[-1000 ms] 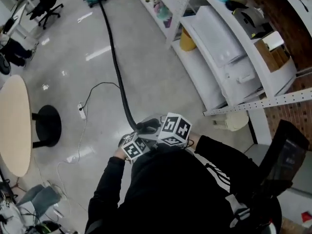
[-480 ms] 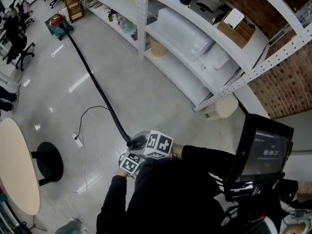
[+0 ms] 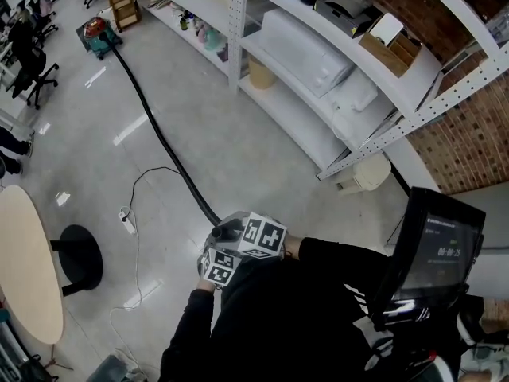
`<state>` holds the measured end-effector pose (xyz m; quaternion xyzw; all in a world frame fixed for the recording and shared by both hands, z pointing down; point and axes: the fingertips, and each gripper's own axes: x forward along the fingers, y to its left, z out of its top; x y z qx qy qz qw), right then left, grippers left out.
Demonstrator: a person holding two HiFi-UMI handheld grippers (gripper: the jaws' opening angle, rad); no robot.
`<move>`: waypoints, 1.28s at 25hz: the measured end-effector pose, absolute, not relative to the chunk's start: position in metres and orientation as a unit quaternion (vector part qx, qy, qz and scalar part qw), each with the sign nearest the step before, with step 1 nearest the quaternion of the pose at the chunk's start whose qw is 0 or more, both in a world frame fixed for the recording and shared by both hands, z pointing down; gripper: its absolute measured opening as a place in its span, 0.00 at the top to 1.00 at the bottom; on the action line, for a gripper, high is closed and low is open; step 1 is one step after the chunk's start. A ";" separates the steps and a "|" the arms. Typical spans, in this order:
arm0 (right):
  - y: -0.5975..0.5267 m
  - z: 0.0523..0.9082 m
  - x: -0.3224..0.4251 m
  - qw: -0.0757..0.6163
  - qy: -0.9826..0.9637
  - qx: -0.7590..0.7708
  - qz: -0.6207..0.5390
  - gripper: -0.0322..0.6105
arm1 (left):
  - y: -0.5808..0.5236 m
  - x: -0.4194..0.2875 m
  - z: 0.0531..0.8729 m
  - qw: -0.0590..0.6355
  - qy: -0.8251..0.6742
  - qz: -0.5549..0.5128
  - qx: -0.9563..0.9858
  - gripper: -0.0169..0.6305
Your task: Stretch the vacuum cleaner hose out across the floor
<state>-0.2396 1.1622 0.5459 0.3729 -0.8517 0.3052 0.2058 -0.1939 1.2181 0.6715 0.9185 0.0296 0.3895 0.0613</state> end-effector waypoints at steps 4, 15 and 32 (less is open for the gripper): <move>1.176 0.575 -0.178 0.165 -0.830 0.406 0.344 0.70 | 1.223 -0.185 0.667 0.089 -0.032 0.368 0.925 0.51; 1.278 0.775 0.057 -0.080 -0.556 0.578 0.592 0.70 | 1.249 -0.189 0.652 0.239 -0.134 0.358 0.893 0.51; 1.406 0.941 0.130 -0.039 -0.534 0.545 0.645 0.71 | 1.401 -0.090 0.686 0.345 -0.137 0.322 0.871 0.51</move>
